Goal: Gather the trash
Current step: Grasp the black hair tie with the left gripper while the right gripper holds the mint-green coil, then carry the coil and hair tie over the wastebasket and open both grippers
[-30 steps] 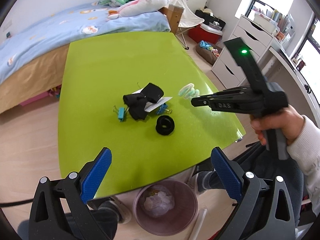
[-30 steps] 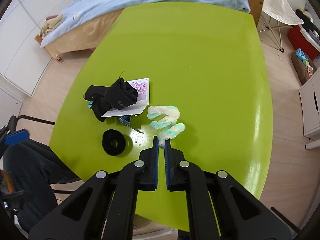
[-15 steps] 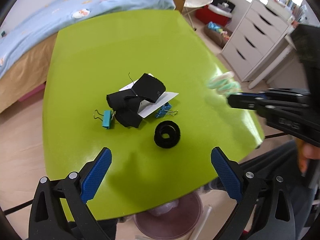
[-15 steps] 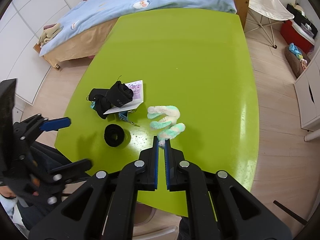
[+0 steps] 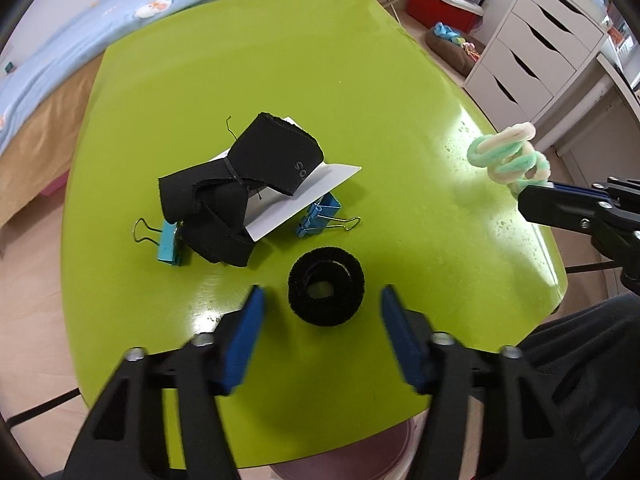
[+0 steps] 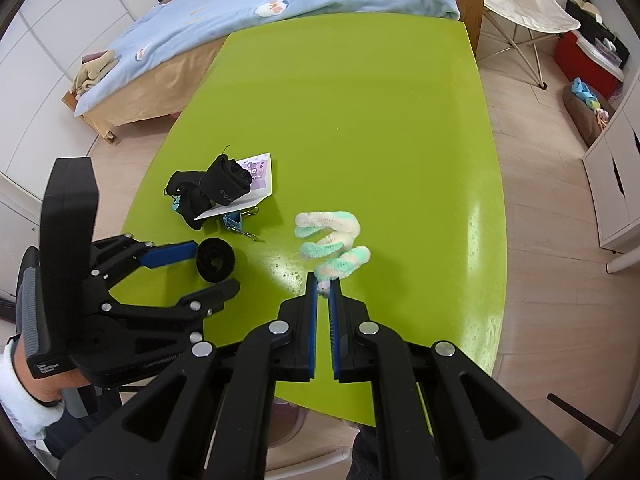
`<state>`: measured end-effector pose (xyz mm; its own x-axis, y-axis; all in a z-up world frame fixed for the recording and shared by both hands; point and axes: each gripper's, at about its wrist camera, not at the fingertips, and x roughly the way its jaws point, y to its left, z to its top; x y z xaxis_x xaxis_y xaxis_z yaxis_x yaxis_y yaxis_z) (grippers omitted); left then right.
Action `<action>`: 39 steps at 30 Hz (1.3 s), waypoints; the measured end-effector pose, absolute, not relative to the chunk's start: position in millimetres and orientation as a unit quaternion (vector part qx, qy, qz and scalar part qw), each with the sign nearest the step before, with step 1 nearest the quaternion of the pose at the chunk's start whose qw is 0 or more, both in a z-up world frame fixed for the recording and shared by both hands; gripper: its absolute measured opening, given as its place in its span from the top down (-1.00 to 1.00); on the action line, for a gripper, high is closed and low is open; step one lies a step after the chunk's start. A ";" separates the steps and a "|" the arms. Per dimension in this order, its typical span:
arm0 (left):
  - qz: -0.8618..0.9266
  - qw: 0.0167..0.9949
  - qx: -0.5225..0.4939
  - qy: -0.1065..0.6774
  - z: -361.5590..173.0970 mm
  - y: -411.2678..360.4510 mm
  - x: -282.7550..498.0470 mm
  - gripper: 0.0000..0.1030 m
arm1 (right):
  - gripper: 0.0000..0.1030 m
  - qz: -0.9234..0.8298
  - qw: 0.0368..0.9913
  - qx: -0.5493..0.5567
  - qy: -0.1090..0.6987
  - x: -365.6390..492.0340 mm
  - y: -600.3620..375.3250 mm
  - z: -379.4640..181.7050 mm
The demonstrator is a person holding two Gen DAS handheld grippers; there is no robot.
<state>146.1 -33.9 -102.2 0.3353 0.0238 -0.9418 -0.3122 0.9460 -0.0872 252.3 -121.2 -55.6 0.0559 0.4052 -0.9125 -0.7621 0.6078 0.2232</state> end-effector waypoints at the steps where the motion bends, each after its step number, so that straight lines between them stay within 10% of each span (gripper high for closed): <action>1: 0.104 0.809 -0.126 0.565 -101.7 -34.1 146.2 0.03 | 0.91 0.412 0.708 -0.163 0.550 252.3 -121.2 -55.8; 5: 0.106 0.811 -0.123 0.563 -100.2 -31.8 144.4 0.43 | 0.91 0.413 0.707 -0.163 0.551 251.8 -119.9 -56.7; 39: 0.054 0.870 -0.099 0.480 -4.6 -43.4 33.9 0.46 | 0.90 0.497 0.700 -0.167 0.484 156.2 -133.5 8.9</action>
<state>33.9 -43.4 -4.6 0.5344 -0.0016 -0.8453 -0.1885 0.9746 -0.1211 156.2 -133.5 8.9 0.0367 0.5339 -0.8447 -0.8580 0.4502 0.2472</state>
